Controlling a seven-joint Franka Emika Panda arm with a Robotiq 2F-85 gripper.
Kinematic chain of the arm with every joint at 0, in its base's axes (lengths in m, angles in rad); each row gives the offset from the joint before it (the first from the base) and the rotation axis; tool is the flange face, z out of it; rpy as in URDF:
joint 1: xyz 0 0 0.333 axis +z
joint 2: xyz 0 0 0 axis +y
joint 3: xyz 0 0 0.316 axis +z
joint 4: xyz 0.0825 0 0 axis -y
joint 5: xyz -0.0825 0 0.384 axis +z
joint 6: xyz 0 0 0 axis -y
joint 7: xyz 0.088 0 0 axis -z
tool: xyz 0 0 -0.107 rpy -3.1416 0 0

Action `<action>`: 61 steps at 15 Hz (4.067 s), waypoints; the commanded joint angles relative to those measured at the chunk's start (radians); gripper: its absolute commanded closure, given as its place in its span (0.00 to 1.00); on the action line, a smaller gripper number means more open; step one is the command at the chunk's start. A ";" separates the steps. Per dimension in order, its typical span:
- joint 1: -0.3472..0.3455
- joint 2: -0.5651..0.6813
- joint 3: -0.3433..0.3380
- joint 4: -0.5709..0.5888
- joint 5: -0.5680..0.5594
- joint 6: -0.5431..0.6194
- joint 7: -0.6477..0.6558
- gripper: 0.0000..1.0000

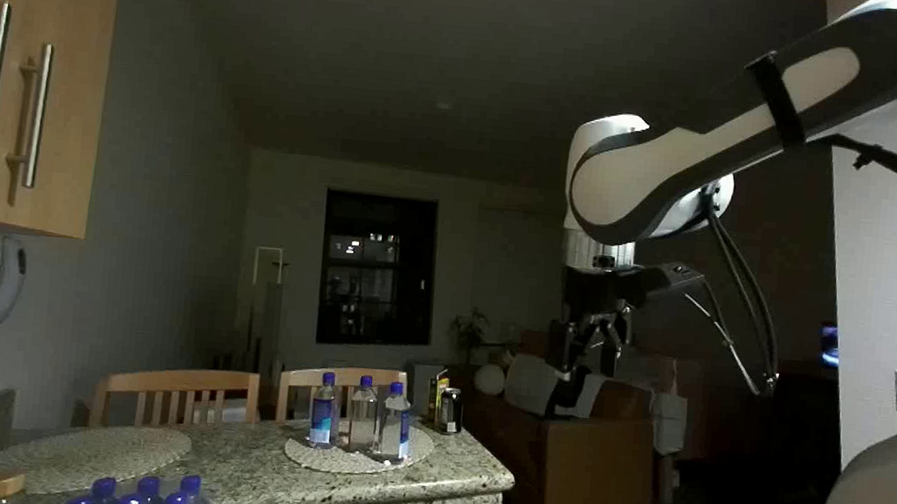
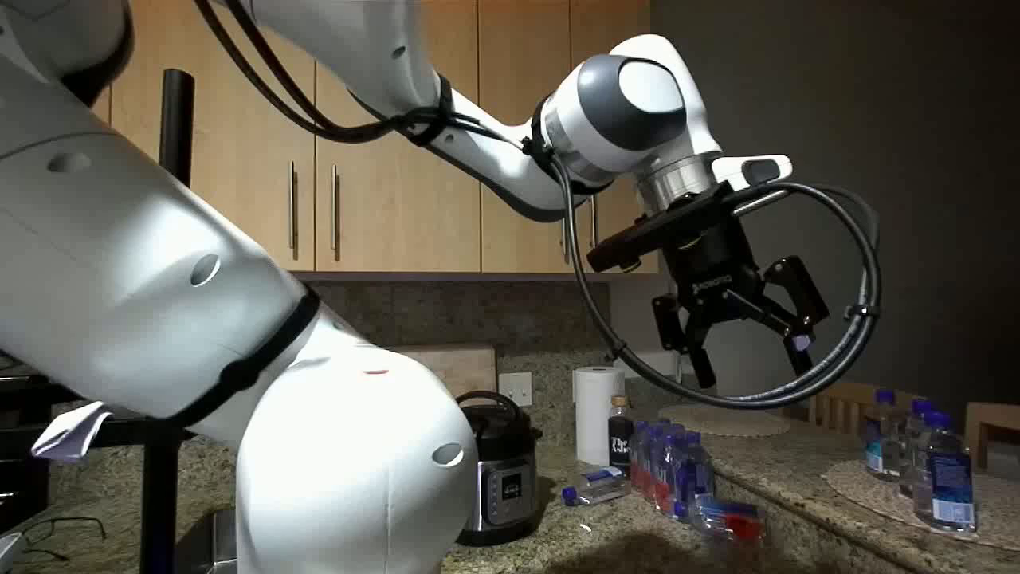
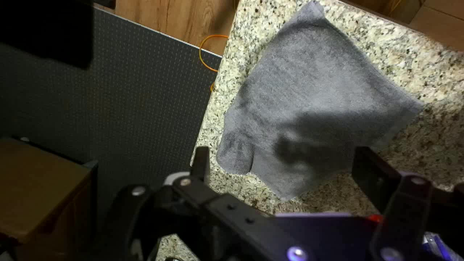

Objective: Move the grey towel to the left side of the counter.

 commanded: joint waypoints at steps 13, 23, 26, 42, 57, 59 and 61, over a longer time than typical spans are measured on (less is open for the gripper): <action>0.011 0.000 -0.008 0.003 -0.008 -0.005 0.007 0.00; 0.011 0.000 -0.008 0.003 -0.008 -0.005 0.007 0.00; 0.011 0.000 -0.008 0.003 -0.008 -0.005 0.007 0.00; 0.037 0.169 0.064 -0.093 0.041 0.300 0.179 0.00; 0.001 0.555 0.158 -0.070 -0.074 0.497 0.347 0.00; 0.001 0.555 0.159 -0.070 -0.074 0.497 0.347 0.00; 0.003 0.557 0.154 -0.070 -0.069 0.516 0.349 0.00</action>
